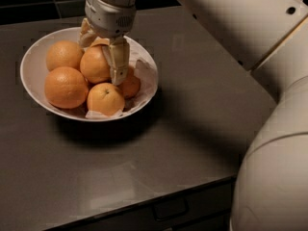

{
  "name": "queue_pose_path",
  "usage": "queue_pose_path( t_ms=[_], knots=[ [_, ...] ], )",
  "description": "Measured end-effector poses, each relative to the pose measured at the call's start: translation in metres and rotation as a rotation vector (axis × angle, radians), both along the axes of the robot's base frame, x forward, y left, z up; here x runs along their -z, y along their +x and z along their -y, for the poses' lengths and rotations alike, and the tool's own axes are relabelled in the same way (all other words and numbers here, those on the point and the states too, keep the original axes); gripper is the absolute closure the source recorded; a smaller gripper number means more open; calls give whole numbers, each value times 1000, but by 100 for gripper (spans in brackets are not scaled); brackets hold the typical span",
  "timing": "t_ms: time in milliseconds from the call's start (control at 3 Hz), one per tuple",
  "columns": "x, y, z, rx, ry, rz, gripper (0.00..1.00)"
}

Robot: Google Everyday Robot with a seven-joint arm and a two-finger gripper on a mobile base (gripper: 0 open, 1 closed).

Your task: Pick orange from white bowl

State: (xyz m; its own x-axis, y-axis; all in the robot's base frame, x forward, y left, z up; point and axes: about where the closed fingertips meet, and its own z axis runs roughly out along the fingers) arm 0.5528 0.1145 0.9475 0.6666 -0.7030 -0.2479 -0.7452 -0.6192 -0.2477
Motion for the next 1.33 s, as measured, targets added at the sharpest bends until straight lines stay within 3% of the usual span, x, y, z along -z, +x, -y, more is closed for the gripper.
queue_pose_path(
  t_ms=[1333],
  knots=[
    [8, 4, -5, -14, -8, 10, 28]
  ],
)
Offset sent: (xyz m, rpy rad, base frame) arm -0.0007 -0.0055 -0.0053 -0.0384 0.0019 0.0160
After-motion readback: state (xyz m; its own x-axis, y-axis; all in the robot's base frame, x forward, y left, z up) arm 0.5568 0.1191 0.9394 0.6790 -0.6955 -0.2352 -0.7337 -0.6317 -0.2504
